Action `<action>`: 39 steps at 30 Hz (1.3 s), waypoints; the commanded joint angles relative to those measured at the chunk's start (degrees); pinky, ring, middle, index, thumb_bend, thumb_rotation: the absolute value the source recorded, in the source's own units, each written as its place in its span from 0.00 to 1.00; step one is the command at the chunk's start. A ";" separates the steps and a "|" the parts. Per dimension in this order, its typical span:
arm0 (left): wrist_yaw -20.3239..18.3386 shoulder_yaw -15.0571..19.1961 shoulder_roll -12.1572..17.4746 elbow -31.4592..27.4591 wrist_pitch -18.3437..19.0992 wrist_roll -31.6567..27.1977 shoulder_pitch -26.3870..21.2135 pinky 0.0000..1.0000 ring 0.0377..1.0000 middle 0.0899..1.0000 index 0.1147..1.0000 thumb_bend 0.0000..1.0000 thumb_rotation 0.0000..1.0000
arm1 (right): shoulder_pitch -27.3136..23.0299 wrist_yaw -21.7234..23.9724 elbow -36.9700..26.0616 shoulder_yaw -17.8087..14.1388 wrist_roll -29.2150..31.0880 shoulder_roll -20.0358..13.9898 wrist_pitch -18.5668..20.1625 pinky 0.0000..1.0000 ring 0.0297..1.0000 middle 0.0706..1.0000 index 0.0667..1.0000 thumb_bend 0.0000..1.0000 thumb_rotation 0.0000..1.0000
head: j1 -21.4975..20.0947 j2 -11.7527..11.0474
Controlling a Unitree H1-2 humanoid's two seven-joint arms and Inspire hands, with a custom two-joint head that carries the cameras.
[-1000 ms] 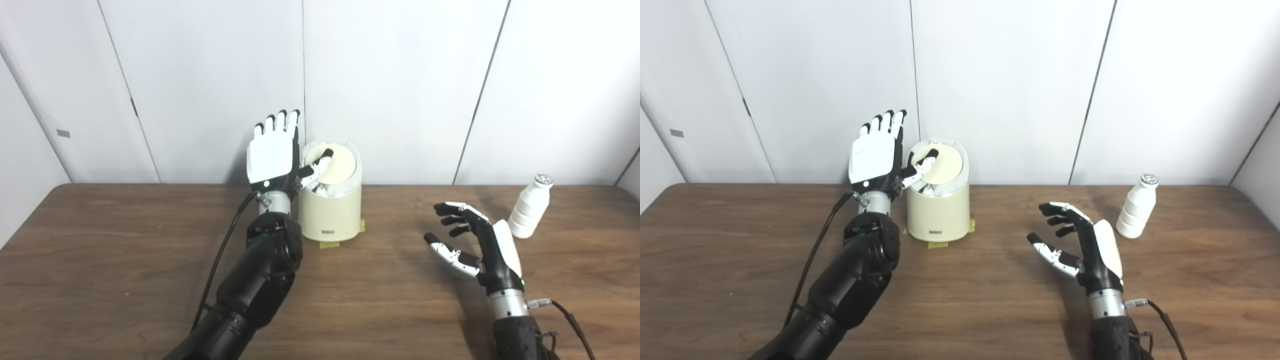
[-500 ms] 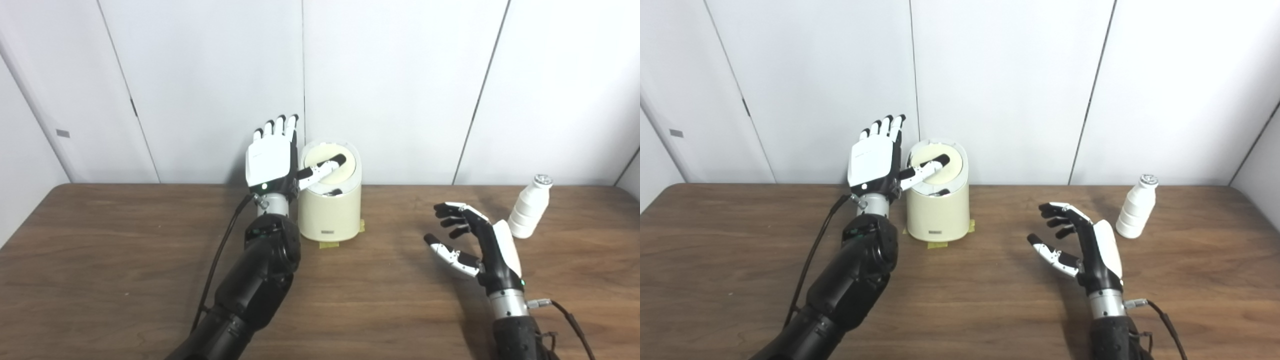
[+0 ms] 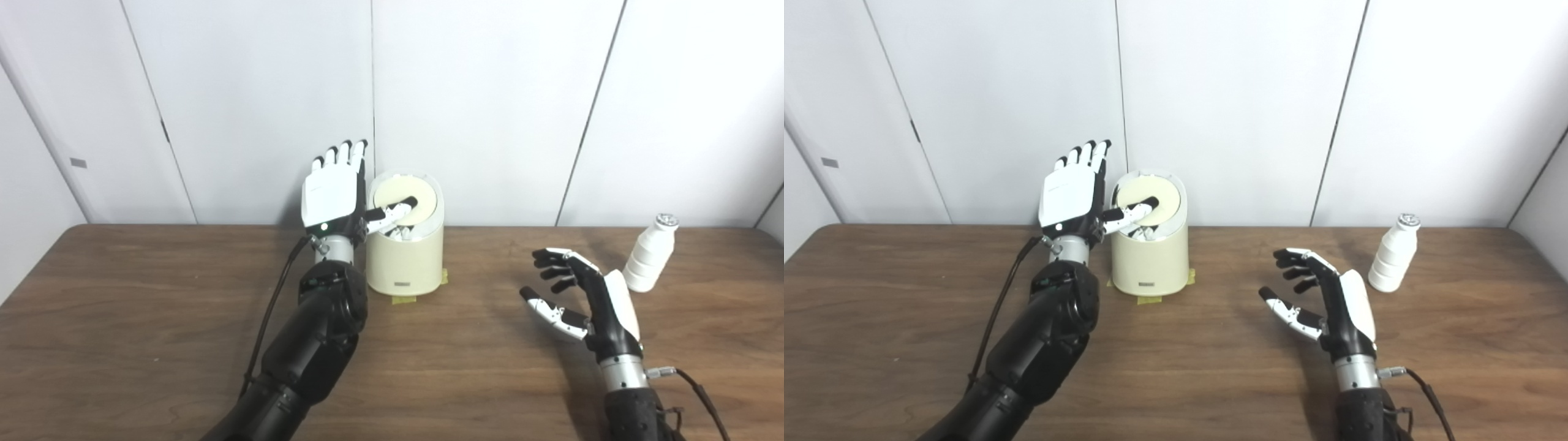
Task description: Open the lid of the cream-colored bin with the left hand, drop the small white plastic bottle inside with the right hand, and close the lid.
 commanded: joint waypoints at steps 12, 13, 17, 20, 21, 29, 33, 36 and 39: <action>1.43 0.24 0.65 -1.04 -0.35 1.15 -2.67 1.00 1.00 1.00 1.00 0.69 0.50 | 2.48 -0.91 1.58 0.64 0.72 2.09 -0.77 0.49 0.61 0.64 0.63 0.30 0.28 | -0.02 0.22; 1.46 0.21 0.66 -1.04 -0.40 1.17 -2.66 1.00 1.00 1.00 1.00 0.69 0.50 | 2.52 -0.85 1.48 0.64 0.79 2.10 -0.77 0.51 0.62 0.65 0.64 0.30 0.29 | -0.02 0.22; 1.63 -0.03 0.71 -1.06 -0.62 1.34 -2.48 1.00 1.00 1.00 1.00 0.72 0.46 | 2.64 -0.79 1.18 0.66 0.72 2.11 -0.55 0.53 0.64 0.66 0.64 0.30 0.30 | -0.04 0.46; 1.09 -0.59 0.90 -0.73 0.17 2.31 -2.53 1.00 1.00 1.00 1.00 0.78 0.41 | 2.72 -0.64 0.81 0.69 0.66 2.18 -0.07 0.52 0.63 0.66 0.64 0.30 0.29 | -0.19 0.52; 0.90 -0.72 0.92 -0.51 0.51 2.98 -2.57 1.00 1.00 1.00 1.00 0.83 0.37 | 2.75 -0.67 0.67 0.75 0.49 2.17 0.04 0.52 0.63 0.66 0.64 0.30 0.29 | -0.23 0.63; -1.40 0.02 0.53 1.39 0.89 6.39 -2.94 1.00 1.00 1.00 1.00 1.00 0.14 | 2.76 -0.82 0.45 0.73 0.70 2.24 -0.07 0.45 0.58 0.62 0.65 0.30 0.24 | -0.29 0.86; -3.77 0.44 0.50 1.90 0.91 8.65 -2.89 1.00 1.00 1.00 1.00 1.00 0.11 | 2.65 -0.95 0.47 0.85 0.33 2.07 -0.23 0.41 0.54 0.59 0.65 0.29 0.23 | -0.34 0.85; -4.62 0.68 0.57 2.07 0.90 9.48 -2.59 1.00 1.00 1.00 1.00 1.00 0.09 | 2.60 -1.01 0.45 0.92 0.20 2.05 -0.31 0.41 0.55 0.59 0.65 0.29 0.24 | -0.43 0.87; -4.74 0.75 0.69 2.42 0.90 9.80 -2.33 1.00 1.00 1.00 1.00 1.00 0.08 | 2.67 -0.99 0.26 0.88 0.23 2.15 -0.07 0.41 0.55 0.59 0.65 0.28 0.24 | -0.45 0.91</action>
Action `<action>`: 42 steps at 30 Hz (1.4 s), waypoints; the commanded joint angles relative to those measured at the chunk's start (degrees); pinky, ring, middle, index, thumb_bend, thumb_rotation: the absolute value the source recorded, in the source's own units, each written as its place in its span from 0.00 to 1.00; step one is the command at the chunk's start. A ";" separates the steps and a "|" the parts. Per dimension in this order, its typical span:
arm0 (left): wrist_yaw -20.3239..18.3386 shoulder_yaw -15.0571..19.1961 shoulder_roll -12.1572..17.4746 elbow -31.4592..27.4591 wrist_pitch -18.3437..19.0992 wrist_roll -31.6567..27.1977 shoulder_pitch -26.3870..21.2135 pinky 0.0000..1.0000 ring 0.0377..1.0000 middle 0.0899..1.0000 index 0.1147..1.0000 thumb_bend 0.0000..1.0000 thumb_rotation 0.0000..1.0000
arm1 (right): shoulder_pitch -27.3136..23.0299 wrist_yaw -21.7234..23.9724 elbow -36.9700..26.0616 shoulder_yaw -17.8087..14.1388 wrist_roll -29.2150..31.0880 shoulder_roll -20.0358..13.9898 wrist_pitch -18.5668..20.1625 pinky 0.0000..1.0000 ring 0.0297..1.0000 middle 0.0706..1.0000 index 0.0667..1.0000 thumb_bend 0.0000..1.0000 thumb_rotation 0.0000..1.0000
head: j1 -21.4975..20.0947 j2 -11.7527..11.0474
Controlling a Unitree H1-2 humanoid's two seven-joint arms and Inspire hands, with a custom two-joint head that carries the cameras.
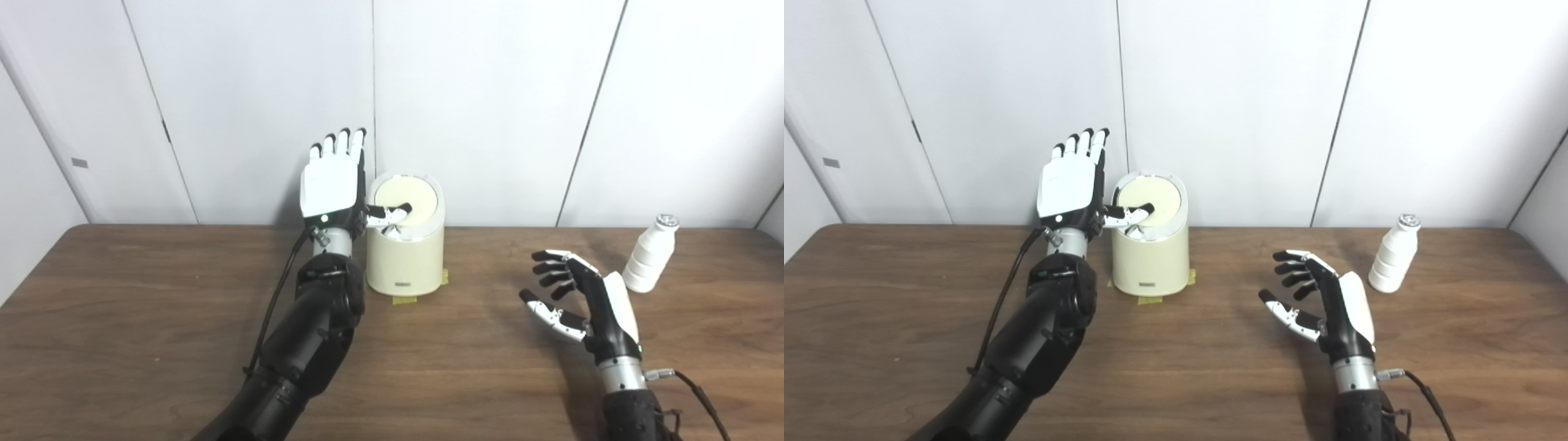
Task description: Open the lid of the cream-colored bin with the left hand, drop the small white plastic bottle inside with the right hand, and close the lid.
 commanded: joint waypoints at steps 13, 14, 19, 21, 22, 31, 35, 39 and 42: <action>-0.26 0.79 0.71 -0.70 0.49 -2.17 -0.75 1.00 1.00 1.00 1.00 0.78 0.99 | 2.35 -1.01 0.98 0.74 0.05 1.83 -0.95 0.40 0.52 0.56 0.65 0.29 0.24 | 0.17 -0.16; -0.22 0.89 0.68 -0.91 0.52 -2.52 -0.77 1.00 1.00 1.00 1.00 0.78 1.00 | 2.40 -0.82 0.81 0.74 0.09 1.83 -0.62 0.42 0.55 0.59 0.65 0.29 0.25 | 0.24 -0.25; 0.50 1.25 0.62 -1.95 0.30 -3.70 -0.46 1.00 1.00 1.00 1.00 0.68 1.00 | 2.43 -0.68 0.72 0.89 -0.04 1.82 -0.33 0.50 0.62 0.64 0.64 0.29 0.26 | 0.20 -0.37; 0.75 1.36 0.63 -2.18 0.30 -4.03 -0.35 1.00 1.00 1.00 1.00 0.63 1.00 | 2.40 -0.73 0.86 0.96 -0.13 1.81 -0.36 0.50 0.61 0.64 0.64 0.30 0.27 | 0.20 -0.32; 0.76 1.46 0.63 -2.31 0.36 -4.20 -0.28 1.00 1.00 1.00 1.00 0.61 1.00 | 2.42 -0.73 0.82 0.99 -0.17 1.81 -0.34 0.49 0.61 0.64 0.64 0.30 0.28 | 0.17 -0.31; 4.87 5.67 -0.48 -5.47 -1.31 -9.20 1.04 1.00 1.00 1.00 1.00 0.80 1.00 | 2.38 -0.57 1.01 0.96 0.10 1.70 -0.65 0.50 0.62 0.65 0.63 0.30 0.29 | 0.18 -0.39; 6.09 8.15 -0.88 -11.38 -3.29 -12.54 3.01 1.00 1.00 1.00 0.98 0.63 1.00 | 2.50 -0.34 0.44 0.93 -0.07 1.80 0.31 0.49 0.61 0.65 0.65 0.30 0.28 | 0.07 -0.49; 5.21 11.75 -1.19 -18.89 -6.91 -19.13 6.12 1.00 0.99 0.96 0.93 0.36 1.00 | 2.28 -0.81 1.03 0.86 0.11 1.88 -0.53 0.47 0.59 0.63 0.64 0.30 0.25 | 0.06 -0.52; 5.07 15.13 -1.64 -22.64 -13.71 -26.89 9.11 0.88 0.92 0.91 0.88 0.24 1.00 | 2.28 -0.48 0.95 0.78 0.41 1.88 -0.04 0.48 0.61 0.64 0.64 0.30 0.27 | 0.10 -0.48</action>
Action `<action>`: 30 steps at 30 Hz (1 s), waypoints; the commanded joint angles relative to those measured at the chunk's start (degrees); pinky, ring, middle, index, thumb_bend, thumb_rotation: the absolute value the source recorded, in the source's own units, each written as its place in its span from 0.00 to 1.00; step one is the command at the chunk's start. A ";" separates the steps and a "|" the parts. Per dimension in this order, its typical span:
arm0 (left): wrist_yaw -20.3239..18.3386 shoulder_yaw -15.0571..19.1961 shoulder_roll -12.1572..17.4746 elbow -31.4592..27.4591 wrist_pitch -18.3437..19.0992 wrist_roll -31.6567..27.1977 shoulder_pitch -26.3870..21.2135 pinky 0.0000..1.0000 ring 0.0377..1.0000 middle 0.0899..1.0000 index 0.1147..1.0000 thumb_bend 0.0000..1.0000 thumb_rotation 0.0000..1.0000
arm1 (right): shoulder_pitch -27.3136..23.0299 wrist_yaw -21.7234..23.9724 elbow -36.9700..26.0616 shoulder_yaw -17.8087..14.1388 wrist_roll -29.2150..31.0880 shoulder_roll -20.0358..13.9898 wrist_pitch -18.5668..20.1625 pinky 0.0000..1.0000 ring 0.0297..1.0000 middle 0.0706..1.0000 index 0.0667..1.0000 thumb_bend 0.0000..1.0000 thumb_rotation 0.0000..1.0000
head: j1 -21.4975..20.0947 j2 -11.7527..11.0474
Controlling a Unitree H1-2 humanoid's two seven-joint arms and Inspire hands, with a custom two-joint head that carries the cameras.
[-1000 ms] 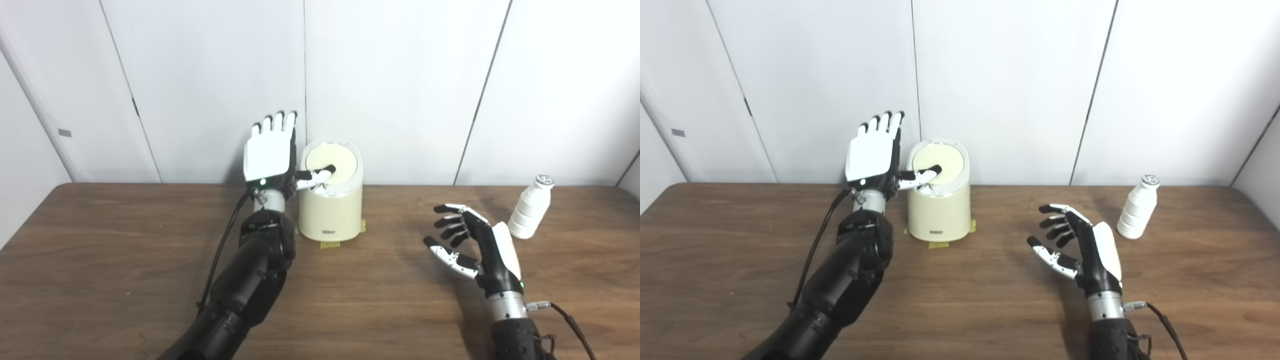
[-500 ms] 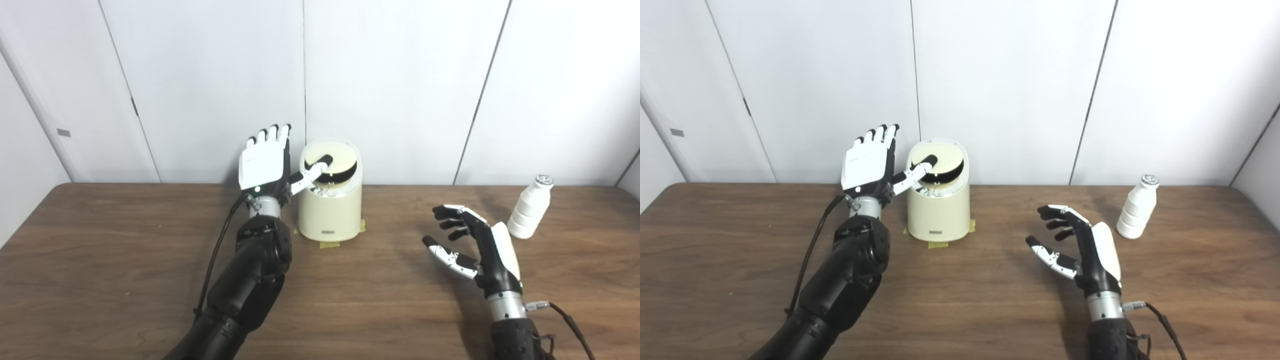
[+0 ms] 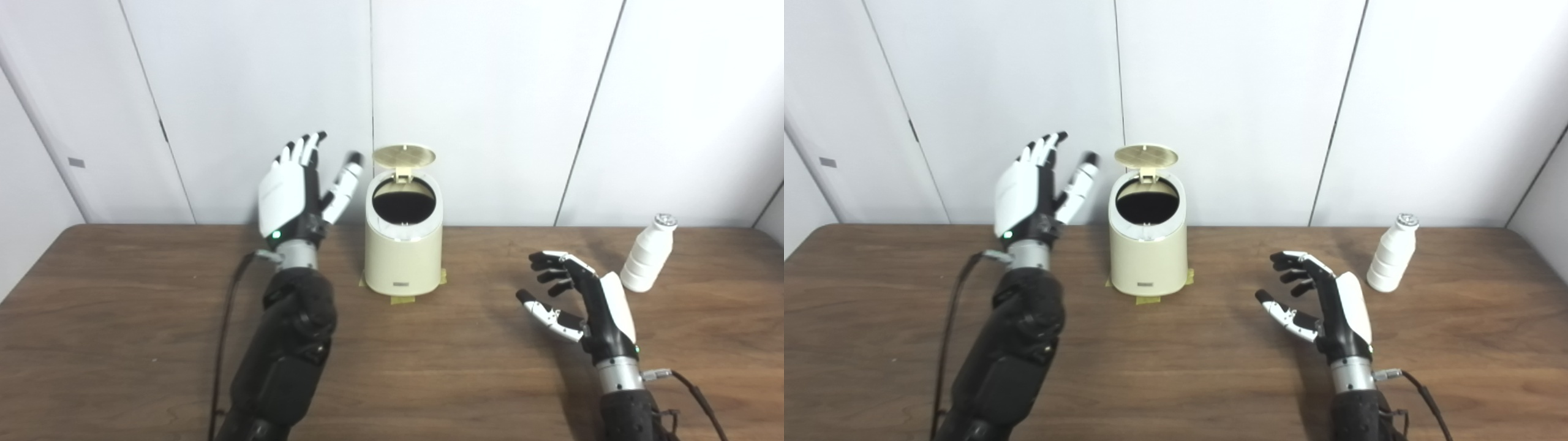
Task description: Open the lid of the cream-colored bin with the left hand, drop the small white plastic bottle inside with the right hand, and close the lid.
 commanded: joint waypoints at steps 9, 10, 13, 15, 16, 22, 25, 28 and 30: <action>-6.28 6.31 0.89 -4.12 -21.26 -25.13 7.25 0.82 0.88 0.87 0.85 0.20 1.00 | 1.92 -1.40 2.14 0.06 1.88 2.03 -2.55 0.44 0.57 0.61 0.64 0.29 0.22 | -0.06 -0.17; -7.70 6.76 1.31 -3.59 -22.55 -27.60 8.31 0.82 0.88 0.87 0.85 0.20 0.98 | 1.84 -1.37 2.32 -0.13 2.47 2.14 -2.93 0.48 0.60 0.64 0.65 0.29 0.20 | -0.23 -0.32; -9.77 7.89 1.90 -2.31 -24.46 -31.15 10.65 0.79 0.85 0.85 0.82 0.19 0.87 | 1.71 -1.62 2.48 -0.28 2.86 2.19 -3.36 0.52 0.62 0.65 0.66 0.28 0.21 | -0.34 -0.37; -10.42 8.38 2.14 -1.55 -25.60 -32.04 12.07 0.77 0.83 0.83 0.80 0.19 0.82 | 1.68 -2.13 2.44 -0.37 2.64 2.23 -3.33 0.51 0.62 0.65 0.66 0.28 0.24 | -0.66 -0.72; -10.75 8.49 2.48 -0.85 -26.87 -31.97 12.72 0.76 0.82 0.82 0.79 0.19 0.82 | 1.64 -2.52 2.49 -0.46 2.58 2.25 -3.63 0.51 0.61 0.64 0.66 0.27 0.25 | -0.66 -0.72; -11.59 9.34 3.38 2.04 -32.83 -32.30 16.37 0.68 0.76 0.76 0.72 0.19 0.79 | 1.47 -2.77 0.41 -1.61 4.55 2.12 -5.35 0.53 0.63 0.65 0.64 0.26 0.29 | -0.66 -0.72; -12.09 9.71 3.46 3.33 -35.51 -33.21 18.01 0.67 0.74 0.73 0.70 0.18 0.73 | 1.35 -2.57 -1.12 -2.72 7.02 2.13 -7.17 0.54 0.63 0.65 0.63 0.26 0.32 | -1.39 -0.94; -13.27 9.65 3.62 4.64 -38.06 -34.19 19.34 0.67 0.73 0.73 0.69 0.19 0.69 | 1.47 -2.38 -3.59 -3.69 7.24 1.94 -6.52 0.56 0.64 0.64 0.62 0.27 0.45 | -1.39 -0.94; -13.86 9.66 3.63 5.93 -39.88 -34.41 19.98 0.68 0.75 0.74 0.70 0.19 0.70 | 1.46 -1.93 -4.94 -4.45 8.38 1.52 -7.24 0.56 0.63 0.64 0.62 0.28 0.45 | -1.79 -0.84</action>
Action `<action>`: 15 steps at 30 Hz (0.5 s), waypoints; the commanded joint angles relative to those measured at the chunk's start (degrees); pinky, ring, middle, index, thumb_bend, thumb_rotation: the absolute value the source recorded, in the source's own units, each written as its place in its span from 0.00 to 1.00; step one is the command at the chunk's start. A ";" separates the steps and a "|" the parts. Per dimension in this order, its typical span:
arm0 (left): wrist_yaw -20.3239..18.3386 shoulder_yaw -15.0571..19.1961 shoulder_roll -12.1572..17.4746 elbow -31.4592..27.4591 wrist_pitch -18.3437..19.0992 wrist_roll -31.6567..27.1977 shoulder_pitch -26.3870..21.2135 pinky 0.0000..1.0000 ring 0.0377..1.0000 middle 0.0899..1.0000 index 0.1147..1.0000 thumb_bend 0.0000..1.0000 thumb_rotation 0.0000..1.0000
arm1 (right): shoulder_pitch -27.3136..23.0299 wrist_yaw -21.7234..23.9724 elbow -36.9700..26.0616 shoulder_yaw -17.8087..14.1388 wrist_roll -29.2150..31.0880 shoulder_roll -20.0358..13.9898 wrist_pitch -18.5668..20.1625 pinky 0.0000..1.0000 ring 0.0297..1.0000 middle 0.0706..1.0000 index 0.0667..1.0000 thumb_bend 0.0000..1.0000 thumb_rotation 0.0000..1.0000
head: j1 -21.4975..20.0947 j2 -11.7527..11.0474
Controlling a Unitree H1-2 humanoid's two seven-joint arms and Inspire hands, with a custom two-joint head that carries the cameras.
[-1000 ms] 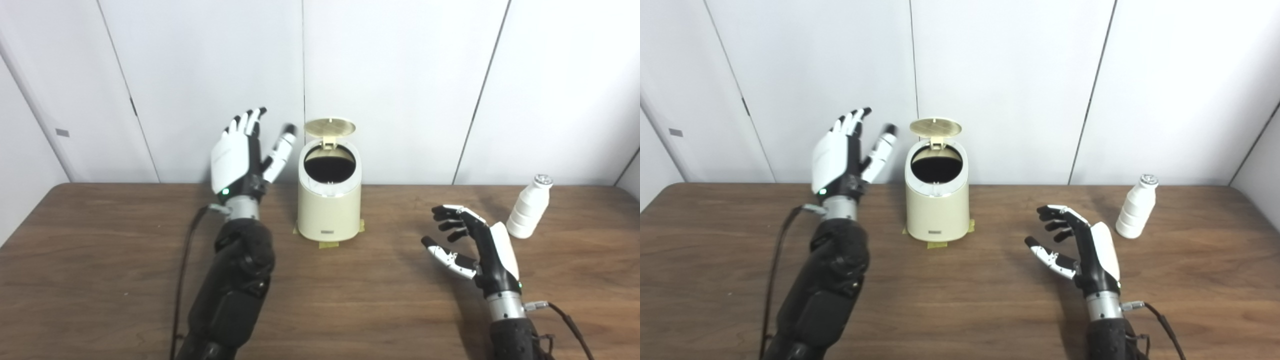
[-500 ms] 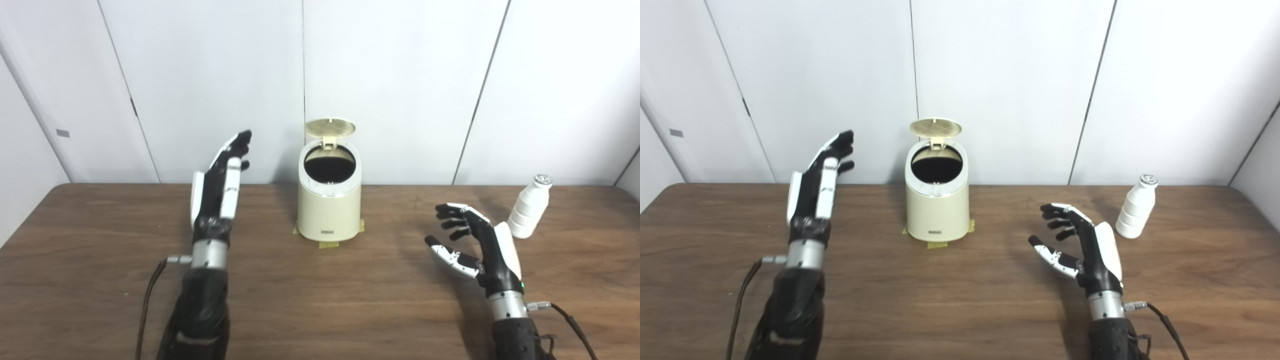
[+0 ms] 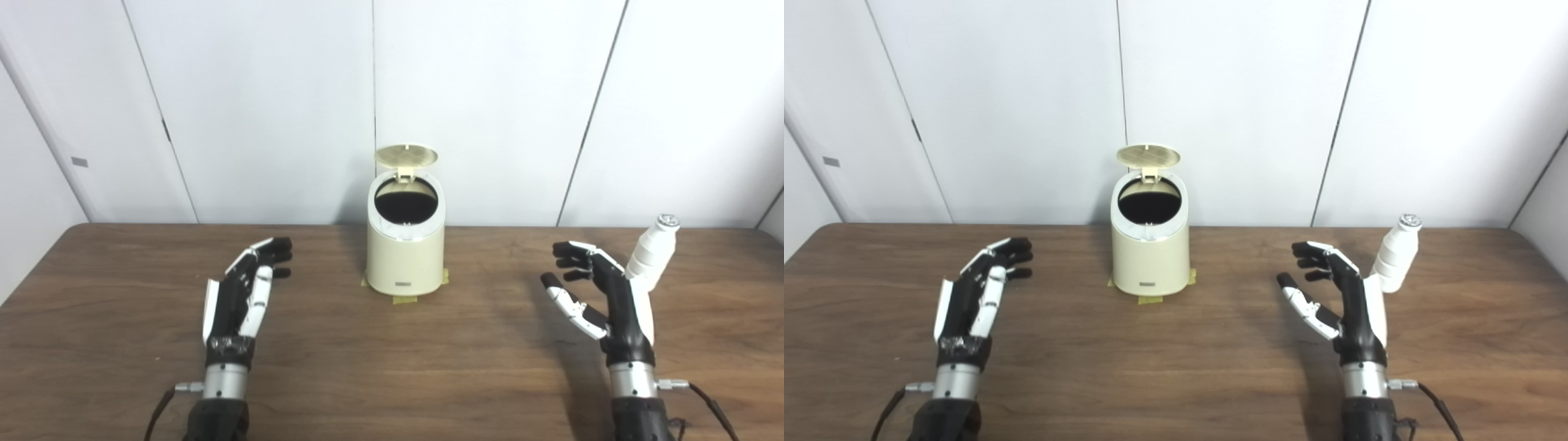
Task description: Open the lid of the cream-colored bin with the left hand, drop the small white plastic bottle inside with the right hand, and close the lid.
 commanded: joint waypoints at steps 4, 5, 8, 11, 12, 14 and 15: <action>-0.54 0.16 0.19 1.45 -4.54 -0.34 -0.11 0.71 0.76 0.75 0.71 0.21 0.70 | -1.47 -0.84 -1.74 -2.39 1.41 -1.56 -5.16 0.60 0.63 0.63 0.61 0.32 0.48 | -0.34 0.12; -0.47 0.11 0.15 1.67 -4.76 -0.09 0.10 0.72 0.77 0.75 0.71 0.20 0.71 | -1.88 -1.12 -1.25 -3.13 2.10 -1.85 -6.27 0.62 0.65 0.64 0.62 0.35 0.48 | -0.26 0.14; 0.12 0.12 -0.16 2.48 -5.71 0.73 0.57 0.71 0.77 0.75 0.71 0.21 0.73 | -2.94 -2.26 -4.31 -5.03 4.12 -1.51 -7.69 0.58 0.64 0.63 0.62 0.45 0.41 | -0.15 0.16; 0.64 0.18 -0.43 2.85 -5.80 1.24 1.08 0.70 0.77 0.76 0.71 0.26 0.75 | -3.85 -4.59 -8.84 -6.48 5.18 -1.23 -7.99 0.52 0.61 0.62 0.61 0.56 0.34 | -0.48 0.47; 0.77 0.17 -0.43 2.89 -5.83 1.49 1.26 0.71 0.77 0.76 0.72 0.27 0.75 | -4.16 -5.61 -9.69 -7.08 4.72 -1.42 -8.00 0.53 0.64 0.64 0.63 0.59 0.33 | -0.61 0.48; 1.09 0.23 -0.38 3.16 -5.98 1.96 1.55 0.72 0.78 0.76 0.72 0.28 0.75 | -4.83 -7.08 -10.75 -8.19 4.26 -1.90 -7.97 0.57 0.67 0.67 0.67 0.62 0.31 | -0.87 0.47; 1.24 0.27 -0.37 3.33 -6.09 2.13 1.63 0.73 0.78 0.76 0.72 0.29 0.76 | -5.28 -7.46 -11.30 -9.13 3.38 -1.87 -7.67 0.60 0.70 0.69 0.69 0.64 0.28 | -0.97 0.48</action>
